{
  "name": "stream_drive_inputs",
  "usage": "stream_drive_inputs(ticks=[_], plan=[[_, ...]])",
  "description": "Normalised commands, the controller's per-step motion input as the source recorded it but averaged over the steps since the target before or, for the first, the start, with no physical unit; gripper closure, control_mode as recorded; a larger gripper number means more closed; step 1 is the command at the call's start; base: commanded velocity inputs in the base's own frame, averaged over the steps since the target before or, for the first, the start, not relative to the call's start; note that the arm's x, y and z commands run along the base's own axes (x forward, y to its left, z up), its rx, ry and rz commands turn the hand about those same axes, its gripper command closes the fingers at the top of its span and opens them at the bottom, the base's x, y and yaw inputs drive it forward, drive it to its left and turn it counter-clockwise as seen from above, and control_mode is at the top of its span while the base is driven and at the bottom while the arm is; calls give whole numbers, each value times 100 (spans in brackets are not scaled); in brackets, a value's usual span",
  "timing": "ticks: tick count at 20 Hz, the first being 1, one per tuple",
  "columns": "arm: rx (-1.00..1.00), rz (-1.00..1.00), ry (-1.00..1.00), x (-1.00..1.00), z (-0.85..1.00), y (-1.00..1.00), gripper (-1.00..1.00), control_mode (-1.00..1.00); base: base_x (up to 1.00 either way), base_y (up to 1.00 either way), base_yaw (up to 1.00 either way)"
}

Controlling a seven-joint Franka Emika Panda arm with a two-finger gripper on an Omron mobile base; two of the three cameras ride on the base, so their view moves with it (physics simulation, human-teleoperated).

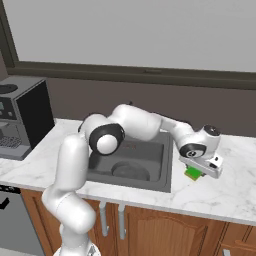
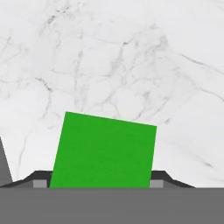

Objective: Pick the pan and sponge and place them into the sink. Then turn on the water.

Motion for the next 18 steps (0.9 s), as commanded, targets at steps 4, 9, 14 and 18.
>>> stream_drive_inputs(ticks=[4,9,14,18], plan=[[0,-3,-1,-2,40,29,100,-100,0,0,0],[0,-3,-1,-3,33,31,100,-100,0,0,0],[-1,-4,-1,-19,19,26,100,-100,0,0,0],[-7,-4,-4,-25,13,24,100,-100,0,0,0]])
